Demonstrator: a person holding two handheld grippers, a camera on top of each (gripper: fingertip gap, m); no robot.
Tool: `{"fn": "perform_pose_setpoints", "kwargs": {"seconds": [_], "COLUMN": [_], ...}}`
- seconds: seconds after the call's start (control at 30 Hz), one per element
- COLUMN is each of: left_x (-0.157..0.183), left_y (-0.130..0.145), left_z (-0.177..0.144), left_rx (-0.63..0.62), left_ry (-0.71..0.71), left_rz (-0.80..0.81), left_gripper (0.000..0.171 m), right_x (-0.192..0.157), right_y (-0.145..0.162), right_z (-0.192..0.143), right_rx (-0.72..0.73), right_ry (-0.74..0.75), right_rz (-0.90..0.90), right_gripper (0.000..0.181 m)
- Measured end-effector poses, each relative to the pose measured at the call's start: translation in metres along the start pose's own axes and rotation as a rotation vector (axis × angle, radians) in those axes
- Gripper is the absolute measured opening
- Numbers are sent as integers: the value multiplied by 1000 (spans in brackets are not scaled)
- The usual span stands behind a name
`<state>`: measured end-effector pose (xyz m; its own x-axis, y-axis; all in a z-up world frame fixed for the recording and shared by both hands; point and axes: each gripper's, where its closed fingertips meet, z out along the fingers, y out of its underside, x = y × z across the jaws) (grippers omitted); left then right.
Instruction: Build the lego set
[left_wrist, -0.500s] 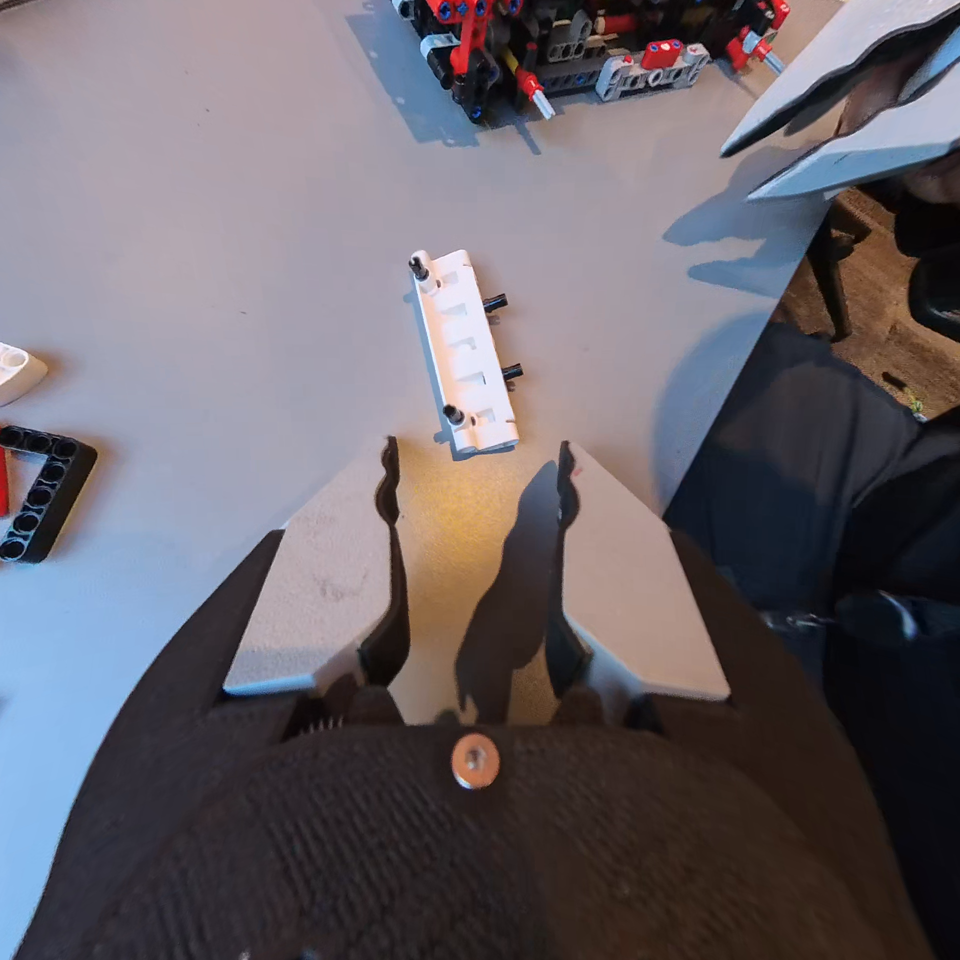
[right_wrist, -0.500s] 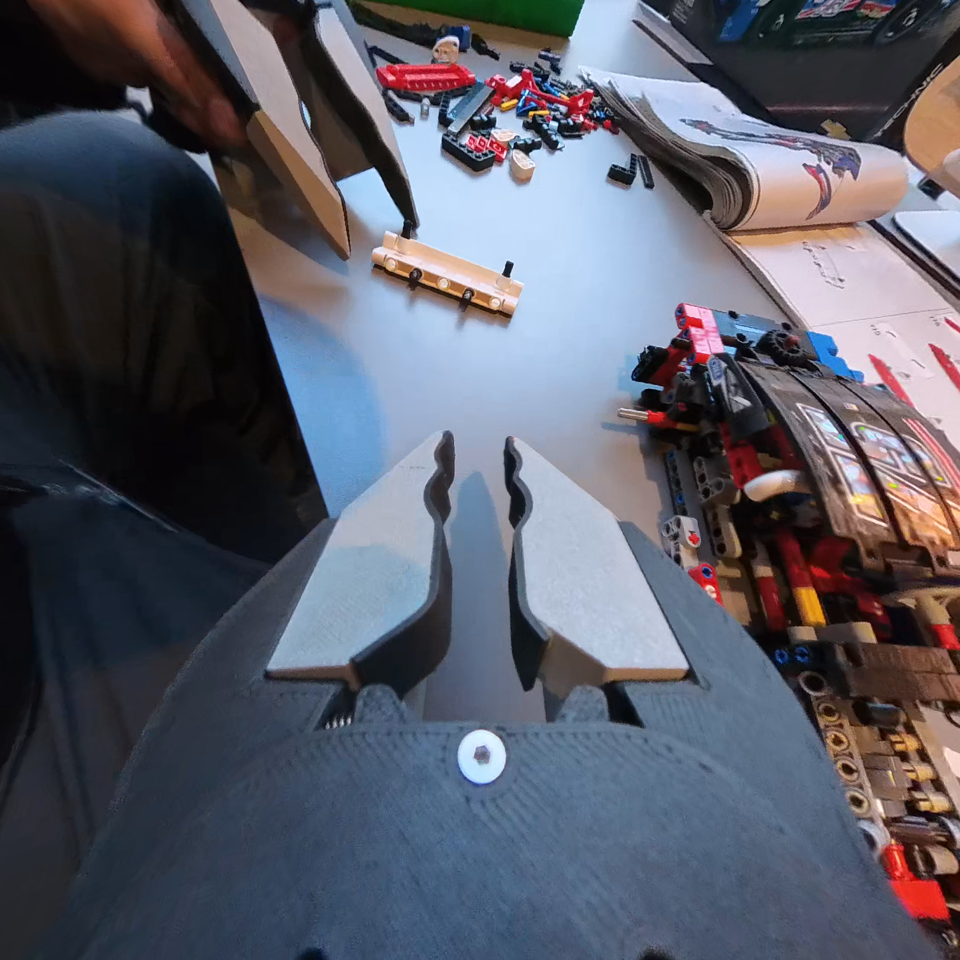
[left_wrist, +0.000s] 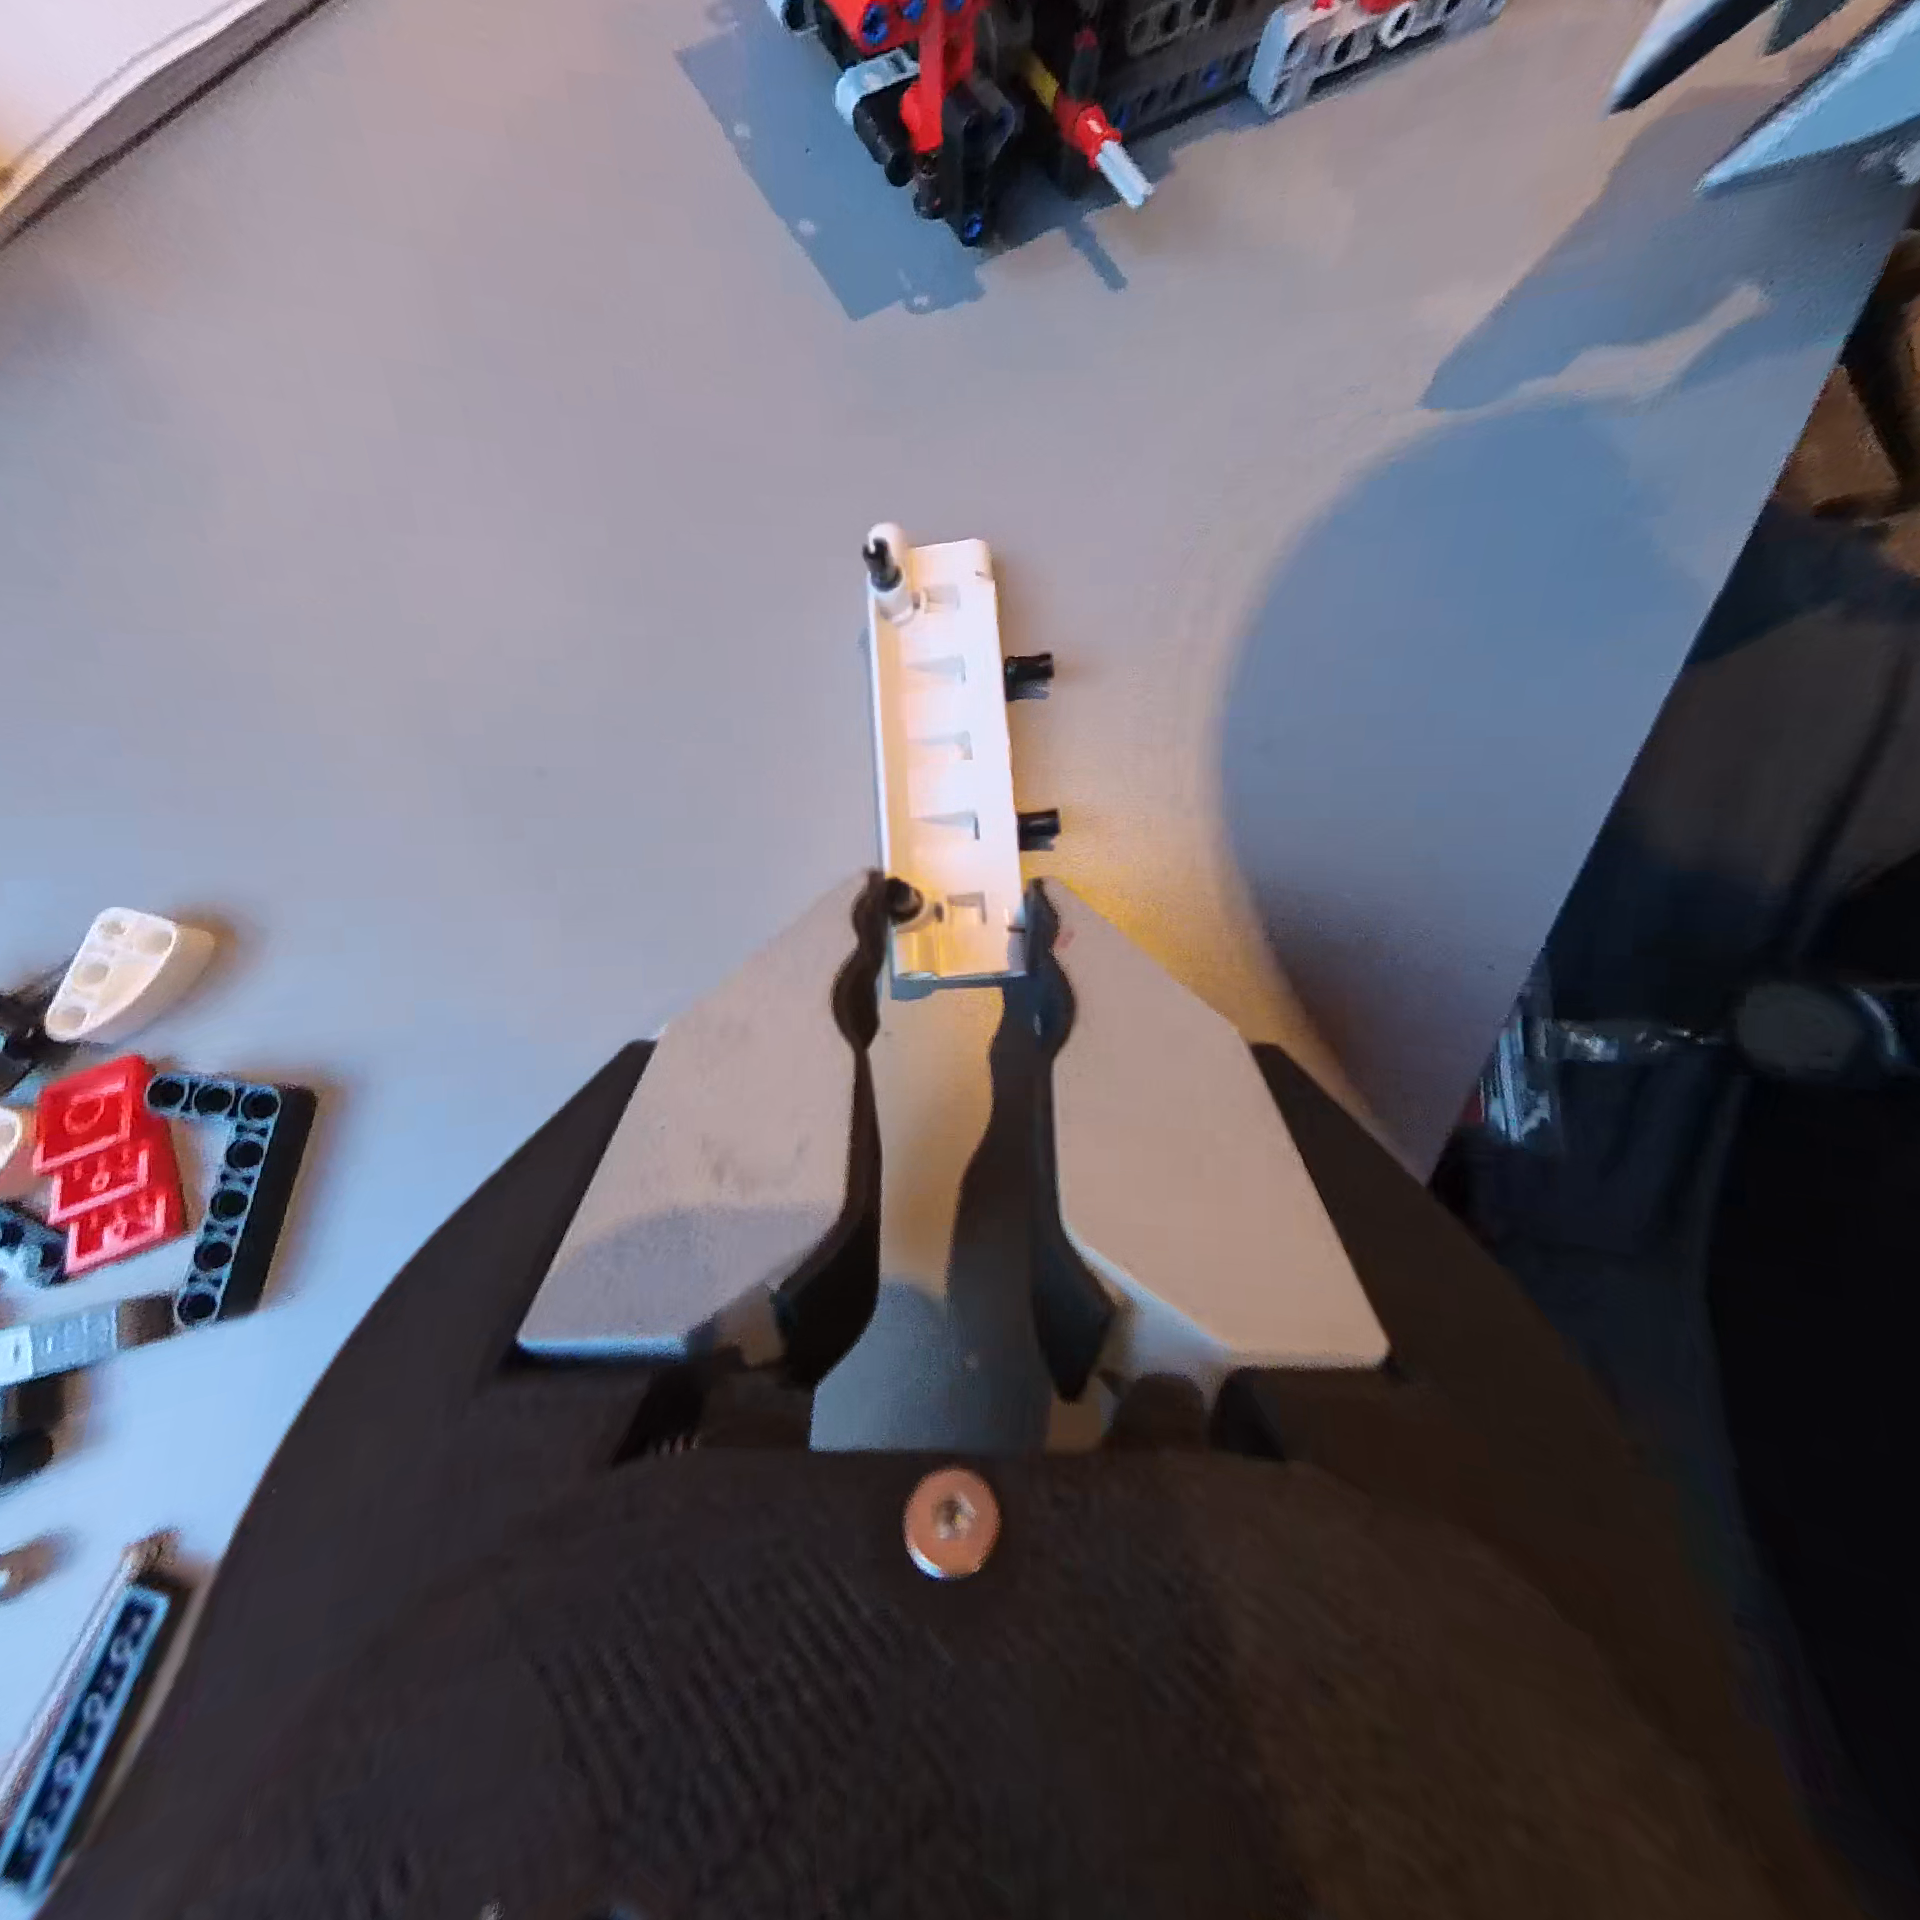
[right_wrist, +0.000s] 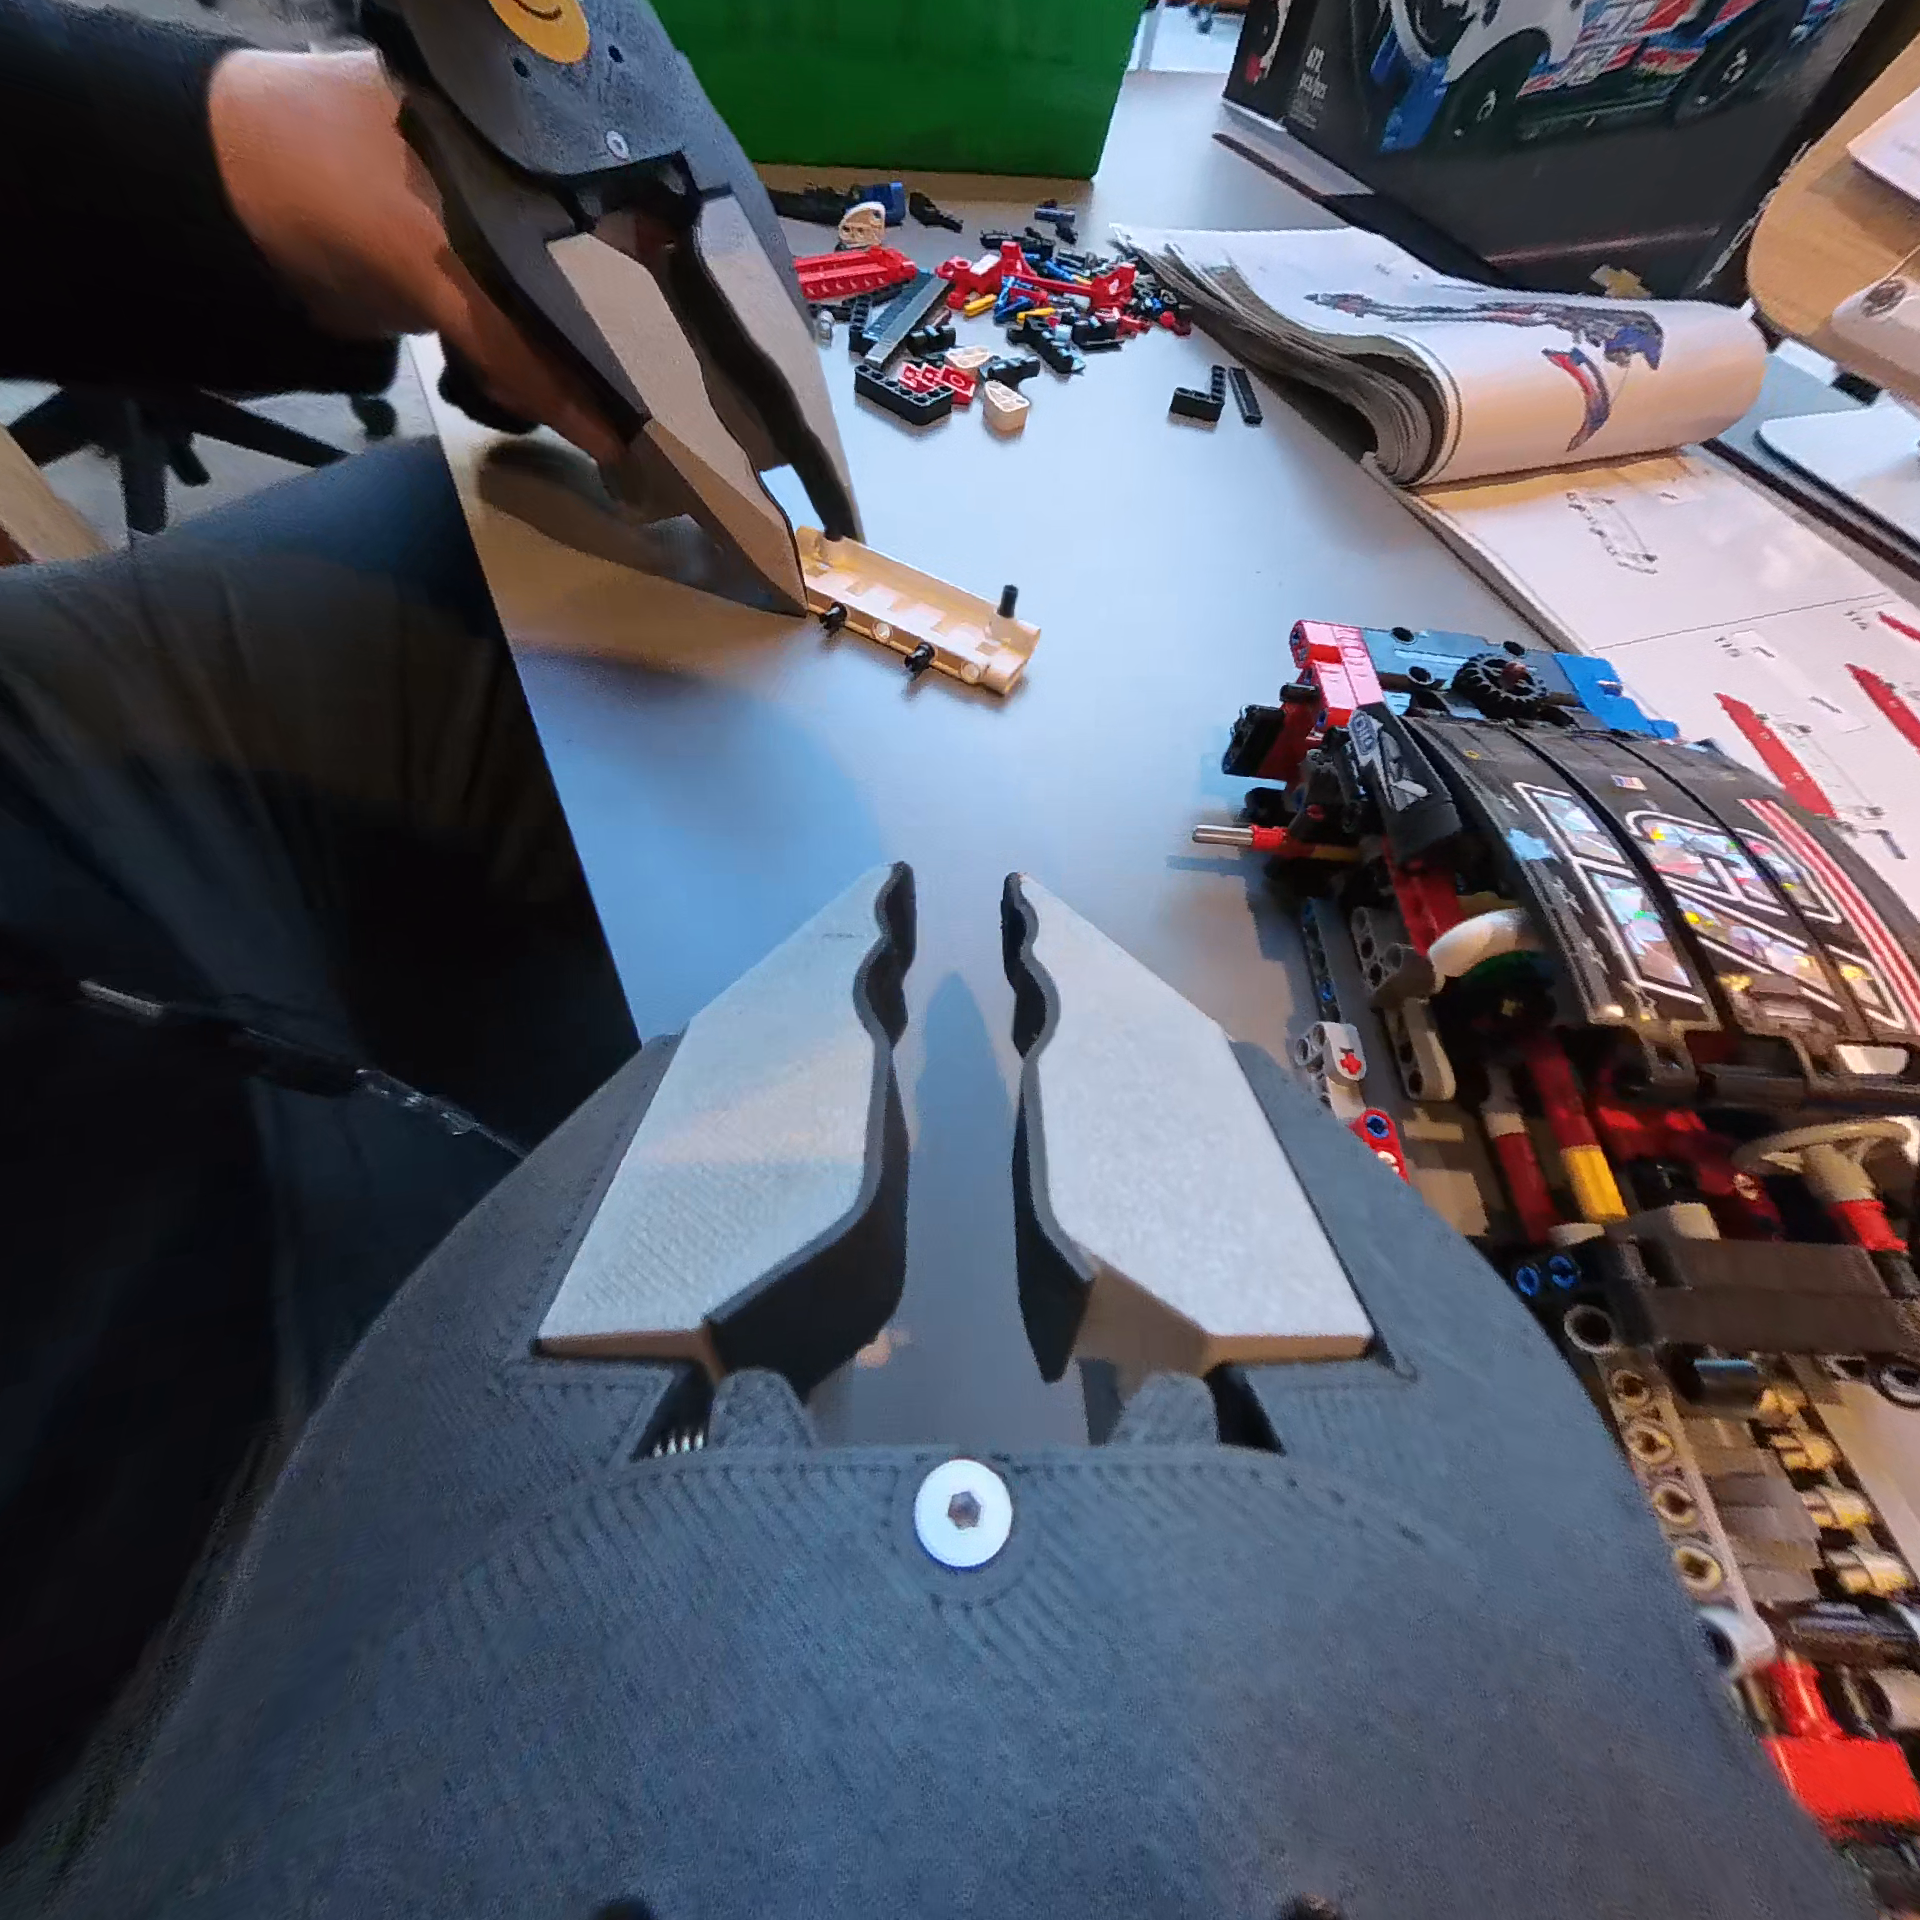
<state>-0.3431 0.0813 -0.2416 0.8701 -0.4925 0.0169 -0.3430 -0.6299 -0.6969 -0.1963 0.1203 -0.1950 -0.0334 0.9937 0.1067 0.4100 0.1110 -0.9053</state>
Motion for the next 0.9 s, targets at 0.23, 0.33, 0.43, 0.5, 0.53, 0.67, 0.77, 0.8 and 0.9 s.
{"fn": "perform_pose_setpoints", "kwargs": {"seconds": [0.23,0.33,0.43,0.5,0.53,0.67,0.77,0.8,0.9], "left_x": [1,1,-6,-23,-38,-122,-185,-206,-259], "left_y": [-3,2,12,19,22,27,36,38,45], "left_z": [0,-8,-26,-40,-47,-79,-108,-118,-139], "left_rx": [35,47,62,50,38,-51,-91,-84,-79], "left_ry": [113,94,43,-19,-64,-262,-320,-346,-388], "left_rz": [-3,-58,-76,-81,-90,-87,-163,-187,-230], "left_gripper": [28,44,51,50,49,38,38,37,28], "right_x": [-1,-4,-9,-6,-4,9,18,19,18], "right_y": [15,22,27,22,17,2,-9,-12,-20], "right_z": [-4,-8,-11,-15,-16,-13,-5,-1,12], "right_rx": [-68,-75,-89,-73,-57,-8,26,39,78], "right_ry": [120,159,154,165,167,165,154,144,89], "right_rz": [-106,-139,-112,-85,-71,-32,-34,-37,-60], "right_gripper": [13,10,11,11,11,11,11,11,11]}}
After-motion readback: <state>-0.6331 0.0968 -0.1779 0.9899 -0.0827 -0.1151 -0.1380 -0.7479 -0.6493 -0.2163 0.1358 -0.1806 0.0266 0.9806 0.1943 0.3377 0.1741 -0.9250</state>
